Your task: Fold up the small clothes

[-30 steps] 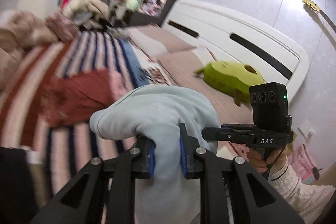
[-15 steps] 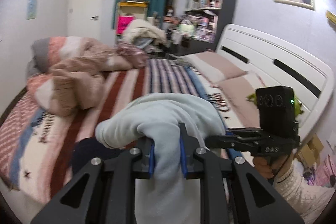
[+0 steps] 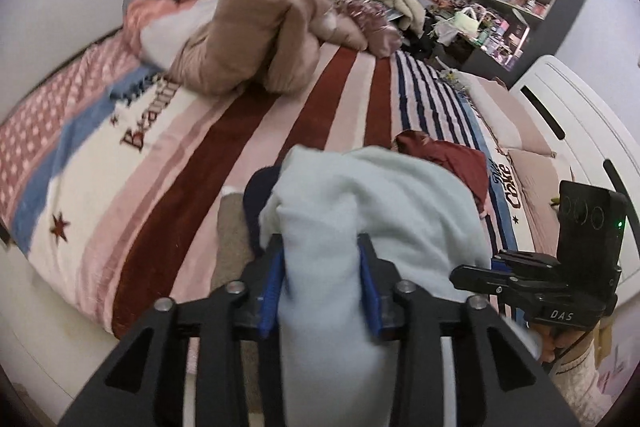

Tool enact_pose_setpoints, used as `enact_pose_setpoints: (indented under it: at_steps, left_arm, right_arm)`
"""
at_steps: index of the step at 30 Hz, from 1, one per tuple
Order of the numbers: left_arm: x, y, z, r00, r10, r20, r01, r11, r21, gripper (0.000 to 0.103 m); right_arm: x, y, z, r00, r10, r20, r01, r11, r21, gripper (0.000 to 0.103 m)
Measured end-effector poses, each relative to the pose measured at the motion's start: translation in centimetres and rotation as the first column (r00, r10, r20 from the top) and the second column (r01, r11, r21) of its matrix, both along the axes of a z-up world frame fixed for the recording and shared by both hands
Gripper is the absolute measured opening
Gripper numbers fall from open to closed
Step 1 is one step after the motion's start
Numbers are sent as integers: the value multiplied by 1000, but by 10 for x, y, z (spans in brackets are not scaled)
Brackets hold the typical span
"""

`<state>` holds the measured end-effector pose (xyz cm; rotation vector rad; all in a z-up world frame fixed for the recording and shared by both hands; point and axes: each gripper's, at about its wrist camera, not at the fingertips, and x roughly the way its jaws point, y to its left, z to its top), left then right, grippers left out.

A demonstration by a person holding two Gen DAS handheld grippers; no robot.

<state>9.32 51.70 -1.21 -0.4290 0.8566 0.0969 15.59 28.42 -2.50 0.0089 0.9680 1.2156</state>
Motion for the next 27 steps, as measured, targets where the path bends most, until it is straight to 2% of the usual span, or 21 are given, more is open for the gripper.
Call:
enact_pose_setpoints:
  at_steps: [5, 8, 10, 11, 15, 22, 27]
  left_arm:
    - [12, -1, -13, 1000, -19, -19, 19, 1000, -3, 42]
    - [10, -4, -7, 1000, -27, 0, 27, 1000, 7, 50]
    - [1, -6, 3, 1000, -22, 21, 21, 999, 36, 61]
    - [-1, -8, 7, 999, -21, 32, 19, 999, 43, 61]
    - [-11, -10, 24, 996, -10, 89, 5, 999, 47, 63]
    - [-19, -22, 39, 996, 13, 85, -21, 995, 96, 63]
    - [-33, -62, 63, 995, 30, 92, -51, 972, 231, 63]
  right_arm:
    - [12, 3, -19, 999, -12, -49, 11, 1000, -27, 17]
    - [14, -1, -16, 999, -16, -32, 15, 999, -35, 30]
    - [14, -7, -12, 1000, -25, -10, 25, 999, -37, 41]
    - [15, -9, -10, 1000, -30, -5, 30, 999, -36, 42]
    - [18, -22, -1, 999, -50, 17, 50, 998, -26, 44]
    - [18, -43, 10, 997, -64, 29, 65, 998, -12, 45]
    - [1, -71, 17, 994, -56, 93, 56, 998, 6, 45]
